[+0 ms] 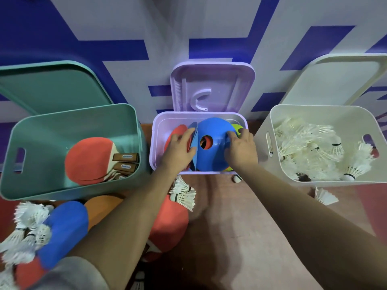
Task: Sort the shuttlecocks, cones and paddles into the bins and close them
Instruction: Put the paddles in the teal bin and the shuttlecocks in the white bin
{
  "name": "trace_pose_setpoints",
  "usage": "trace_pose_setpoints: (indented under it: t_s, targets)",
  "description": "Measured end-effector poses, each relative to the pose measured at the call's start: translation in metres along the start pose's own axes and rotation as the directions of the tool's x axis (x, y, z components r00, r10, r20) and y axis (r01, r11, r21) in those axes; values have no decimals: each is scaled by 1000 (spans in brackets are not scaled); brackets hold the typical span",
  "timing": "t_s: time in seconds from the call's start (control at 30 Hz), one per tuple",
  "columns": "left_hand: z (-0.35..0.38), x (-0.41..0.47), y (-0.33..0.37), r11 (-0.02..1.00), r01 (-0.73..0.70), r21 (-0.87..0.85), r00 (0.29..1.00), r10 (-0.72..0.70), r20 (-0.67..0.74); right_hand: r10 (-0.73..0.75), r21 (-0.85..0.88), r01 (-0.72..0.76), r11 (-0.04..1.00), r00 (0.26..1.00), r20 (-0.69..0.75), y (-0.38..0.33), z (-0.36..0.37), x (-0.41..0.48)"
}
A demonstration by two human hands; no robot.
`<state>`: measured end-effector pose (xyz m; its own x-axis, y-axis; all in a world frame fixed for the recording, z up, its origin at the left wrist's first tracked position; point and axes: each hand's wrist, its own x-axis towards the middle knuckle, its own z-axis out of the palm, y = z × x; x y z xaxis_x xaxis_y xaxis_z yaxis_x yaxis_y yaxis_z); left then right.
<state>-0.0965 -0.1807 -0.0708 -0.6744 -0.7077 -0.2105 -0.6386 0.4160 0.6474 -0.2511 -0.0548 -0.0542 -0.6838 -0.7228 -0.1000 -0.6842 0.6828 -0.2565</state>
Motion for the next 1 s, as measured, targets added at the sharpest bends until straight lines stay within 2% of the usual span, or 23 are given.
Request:
trace_pose_setpoints:
  t_s: [0.23, 0.33, 0.4, 0.5, 0.63, 0.7, 0.8, 1.0]
  targets:
    - [19, 4, 11, 986, 25, 162, 993, -44, 112, -66, 57, 62, 996, 994, 82, 11, 3, -17]
    - [21, 1, 22, 972, 33, 231, 990, -63, 126, -71, 136, 63, 989, 996, 59, 13, -5, -32]
    - [21, -5, 29, 980, 62, 189, 989, -85, 119, -92, 198, 85, 976, 995, 24, 15, -12, -45]
    - [11, -33, 31, 991, 132, 8, 991, -132, -4, -135, 289, 135, 948, 991, -20, 17, -21, -71]
    - [-10, -106, 16, 993, 75, -90, 973, -93, -210, -177, 400, 171, 901, 984, -21, 10, -25, -110]
    - [-13, -148, 4, 990, 78, -114, 954, -107, -280, -215, 434, 176, 883, 976, 42, 5, -20, -130]
    - [-9, -207, -18, 981, 164, -99, 930, -187, -317, -251, 466, 136, 874, 949, 193, -4, -4, -159]
    - [0, -297, -55, 919, 367, -144, 855, -394, -337, -321, 461, 86, 883, 827, 461, -35, 23, -209]
